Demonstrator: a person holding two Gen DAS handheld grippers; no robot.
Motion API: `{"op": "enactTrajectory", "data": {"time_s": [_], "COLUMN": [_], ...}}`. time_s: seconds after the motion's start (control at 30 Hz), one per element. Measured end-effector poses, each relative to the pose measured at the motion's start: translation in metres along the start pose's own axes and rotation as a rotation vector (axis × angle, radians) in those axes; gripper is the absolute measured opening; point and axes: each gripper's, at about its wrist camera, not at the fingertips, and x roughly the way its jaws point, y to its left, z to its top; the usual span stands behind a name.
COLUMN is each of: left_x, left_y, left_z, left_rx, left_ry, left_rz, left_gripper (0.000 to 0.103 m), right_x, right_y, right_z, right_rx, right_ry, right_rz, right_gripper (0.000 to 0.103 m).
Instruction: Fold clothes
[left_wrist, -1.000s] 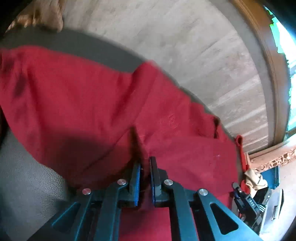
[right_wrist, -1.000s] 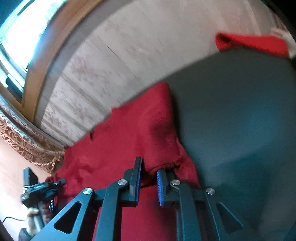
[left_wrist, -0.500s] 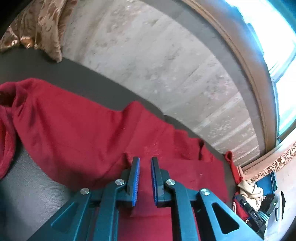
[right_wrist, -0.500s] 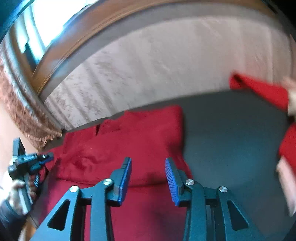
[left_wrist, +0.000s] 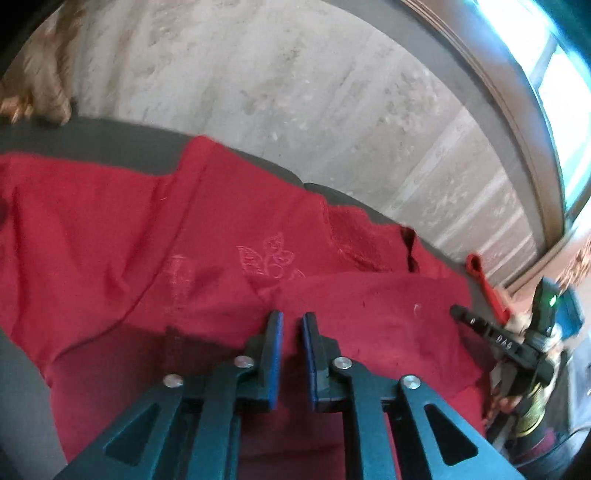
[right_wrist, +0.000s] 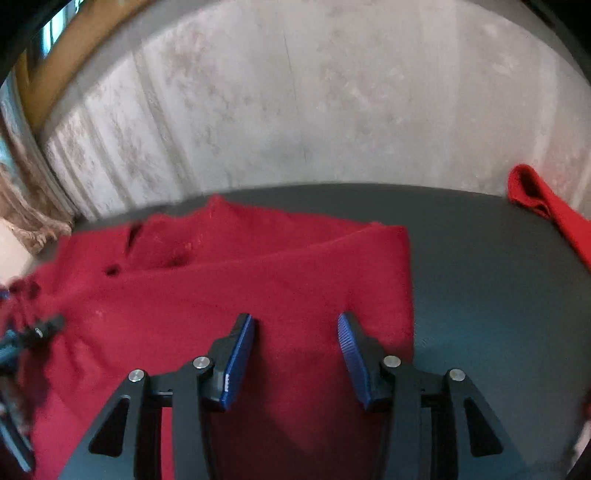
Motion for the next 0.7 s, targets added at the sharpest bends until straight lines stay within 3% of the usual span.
{"op": "enactTrajectory", "data": {"time_s": [0.17,0.3,0.4,0.47,0.53,0.6,0.7], "left_x": [-0.003,-0.005,-0.013,-0.021,-0.021,-0.012,0.021], "left_y": [-0.002,-0.003,-0.016,-0.040,-0.073,-0.113,-0.174], "left_z": [-0.008,-0.014,-0.011,0.000,0.013,0.026,0.038], "left_rx": [0.008,0.014,0.048,0.114,0.185,0.267,0.408], "left_ry": [-0.010,-0.018,-0.025,-0.035,-0.024,-0.001,0.068], "left_rz": [-0.003,-0.005,-0.054,-0.129,-0.213,-0.284,-0.317], "left_gripper": [0.005,0.004,0.012,0.014,0.019,0.023,0.026], "right_x": [-0.012,-0.011,-0.036,-0.061,-0.081,-0.087,-0.075], "right_y": [-0.008,-0.005,-0.005,-0.011,-0.017,-0.026,-0.032], "right_z": [-0.011,-0.008,-0.008,-0.017,-0.030,-0.041,-0.053], "right_rx": [0.006,-0.011,0.024,0.061,0.073,0.102,0.121], "right_ry": [-0.003,0.007,-0.028,-0.068,-0.096,-0.101,-0.075], "right_rz": [0.063,0.112,0.168,0.278,0.321,0.358,0.378], "right_gripper": [0.054,0.072,0.072,0.078,0.088,0.088,0.089]}}
